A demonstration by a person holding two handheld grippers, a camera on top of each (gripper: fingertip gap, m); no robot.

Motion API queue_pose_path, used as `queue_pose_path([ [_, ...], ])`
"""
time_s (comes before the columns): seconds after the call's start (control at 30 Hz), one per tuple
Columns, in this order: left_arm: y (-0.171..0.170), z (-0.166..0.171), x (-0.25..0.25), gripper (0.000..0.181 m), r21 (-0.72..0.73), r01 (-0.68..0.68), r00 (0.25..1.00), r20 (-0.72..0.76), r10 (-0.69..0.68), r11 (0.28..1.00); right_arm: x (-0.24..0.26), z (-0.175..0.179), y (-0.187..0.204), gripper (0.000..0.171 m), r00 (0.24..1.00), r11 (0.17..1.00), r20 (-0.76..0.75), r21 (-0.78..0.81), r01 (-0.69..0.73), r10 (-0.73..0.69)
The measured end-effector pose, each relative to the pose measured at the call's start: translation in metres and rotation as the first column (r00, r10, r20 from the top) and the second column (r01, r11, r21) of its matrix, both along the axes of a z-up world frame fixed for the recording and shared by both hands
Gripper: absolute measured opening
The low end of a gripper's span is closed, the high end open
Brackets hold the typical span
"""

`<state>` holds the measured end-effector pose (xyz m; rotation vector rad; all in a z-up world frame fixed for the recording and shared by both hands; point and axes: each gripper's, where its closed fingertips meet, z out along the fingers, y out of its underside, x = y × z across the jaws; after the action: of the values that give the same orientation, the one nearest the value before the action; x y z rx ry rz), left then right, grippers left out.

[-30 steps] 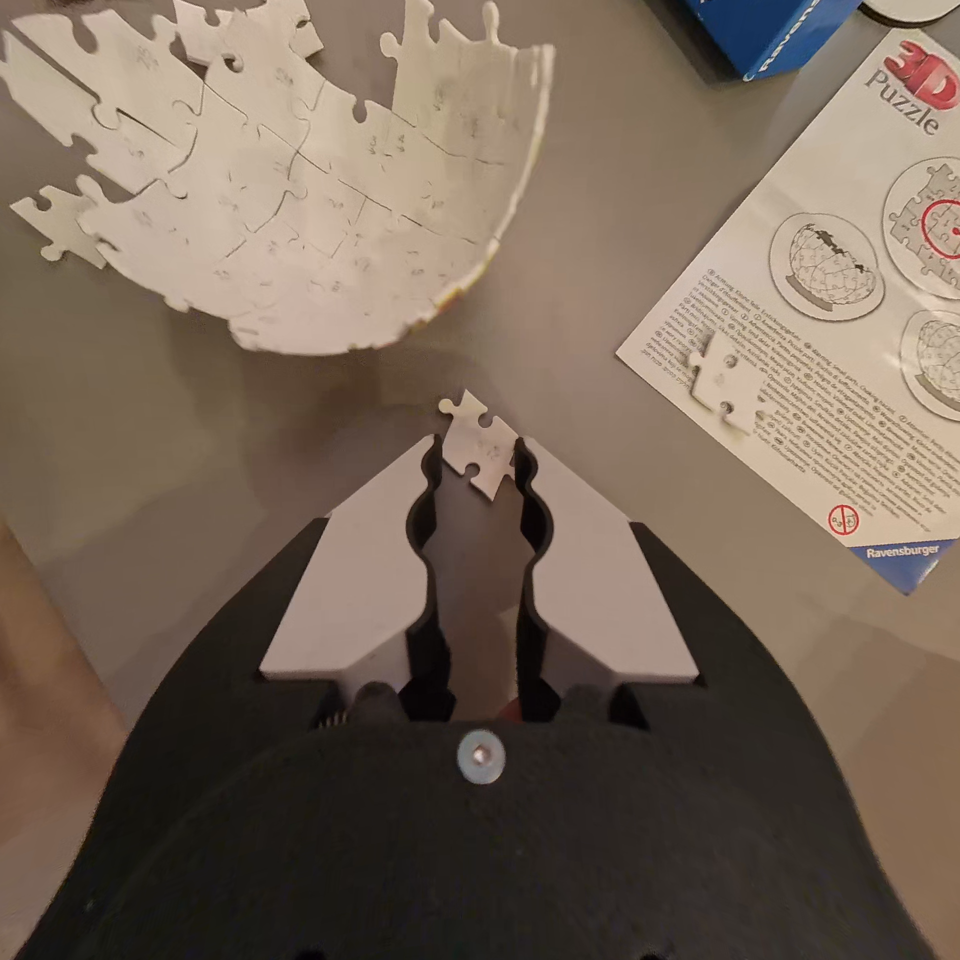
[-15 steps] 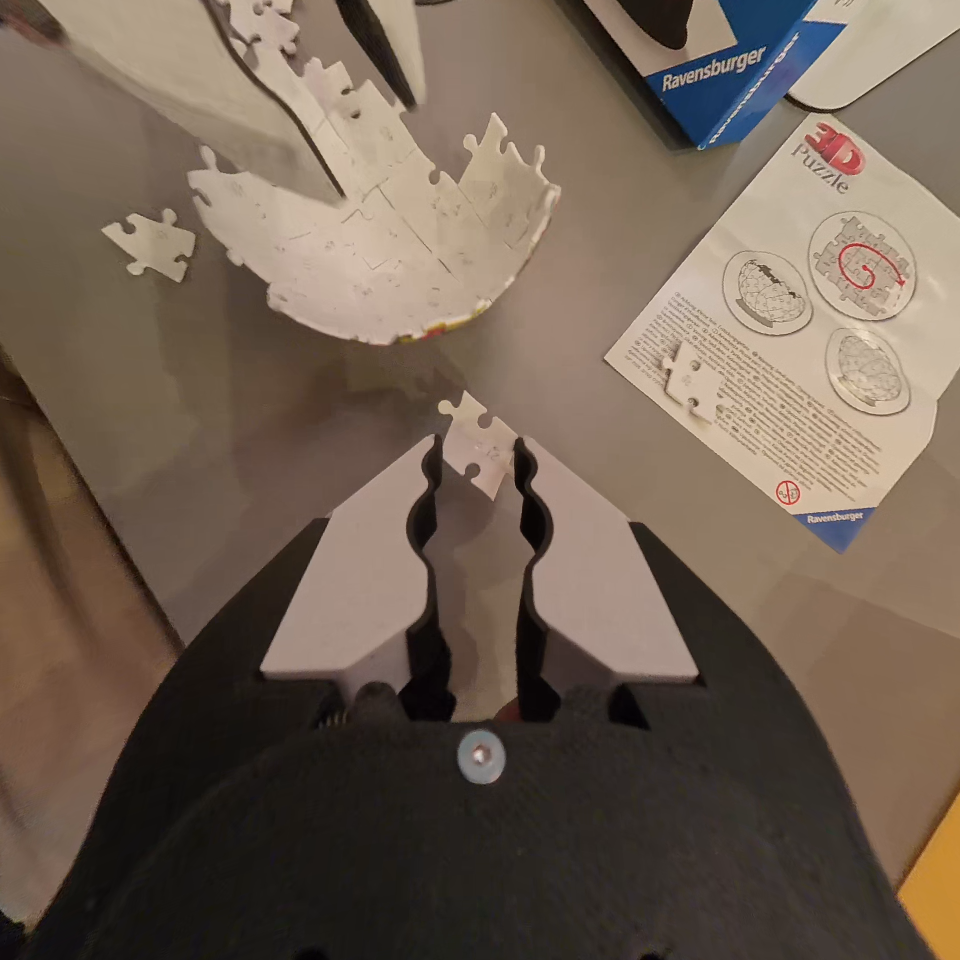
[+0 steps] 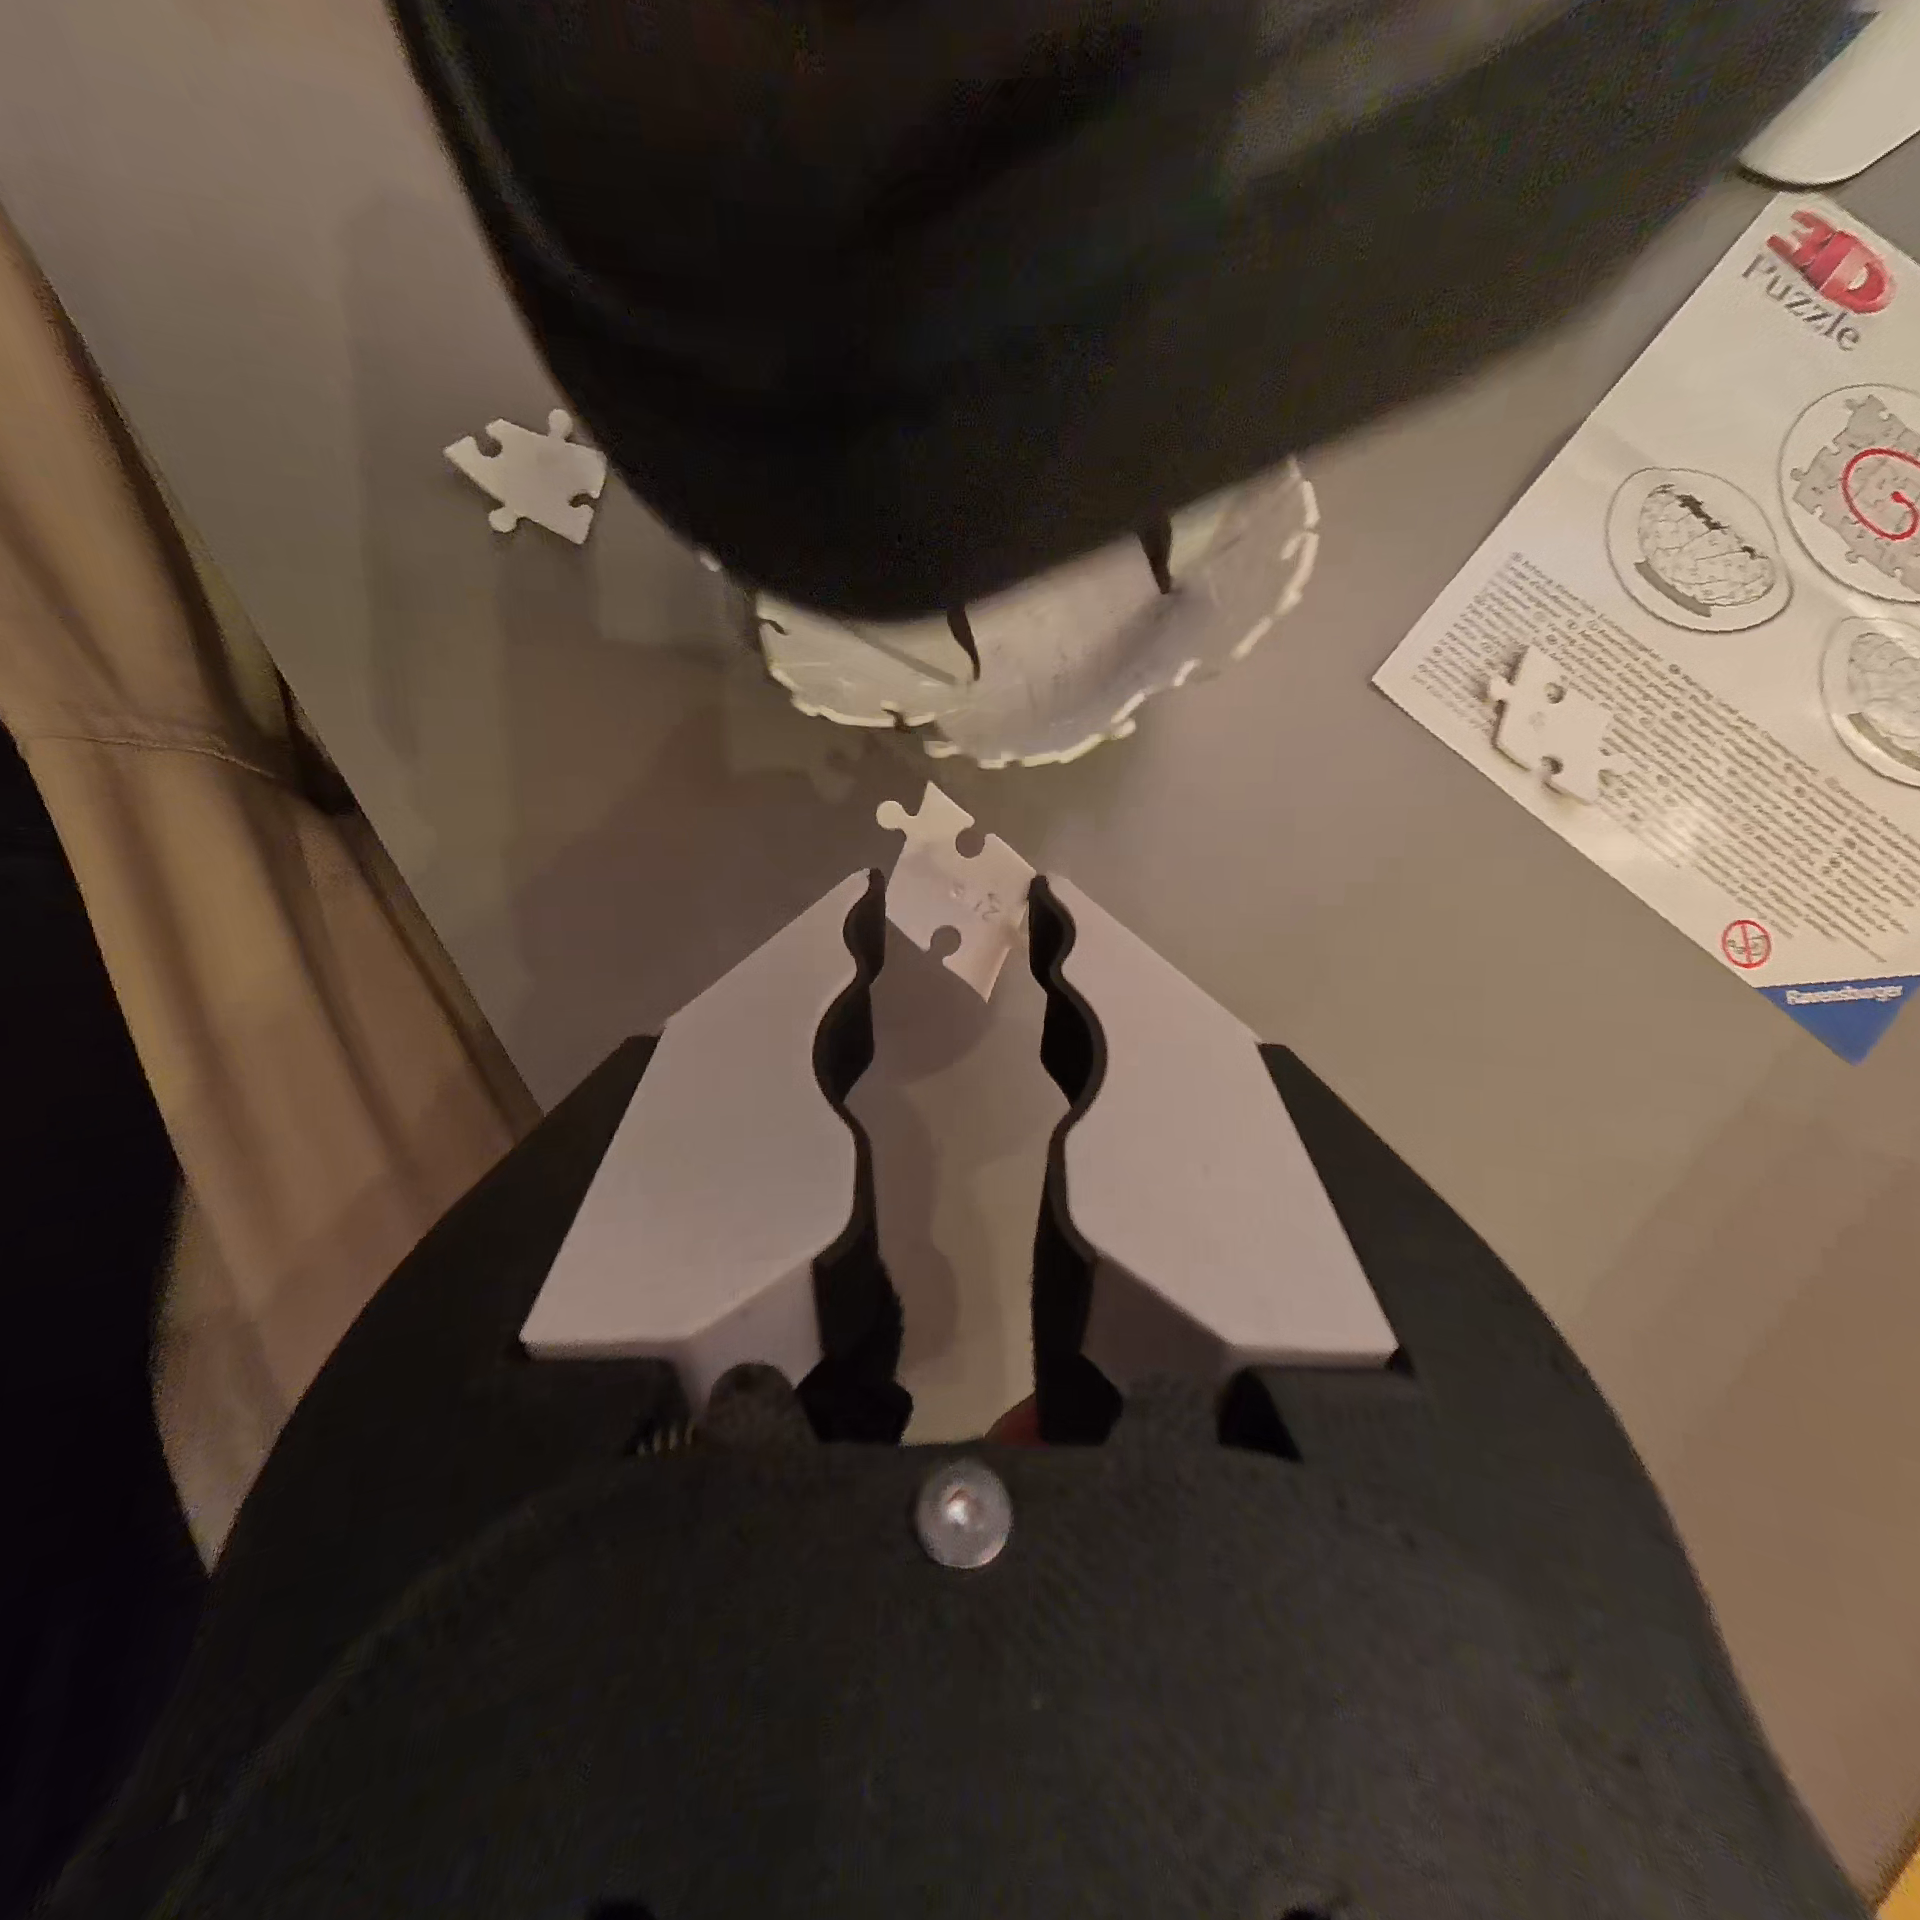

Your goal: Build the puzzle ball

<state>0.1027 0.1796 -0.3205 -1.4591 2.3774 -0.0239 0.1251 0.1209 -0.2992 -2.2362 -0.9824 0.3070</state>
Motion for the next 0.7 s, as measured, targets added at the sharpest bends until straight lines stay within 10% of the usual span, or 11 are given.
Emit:
queue_pose_path([
  [0.7,0.001,-0.009,0.009,0.033,-0.067,-0.018,0.983,-0.185,0.005,0.998,-0.003,-0.012,0.016,0.026,0.986,0.99,0.082,0.007,0.143,-0.143],
])
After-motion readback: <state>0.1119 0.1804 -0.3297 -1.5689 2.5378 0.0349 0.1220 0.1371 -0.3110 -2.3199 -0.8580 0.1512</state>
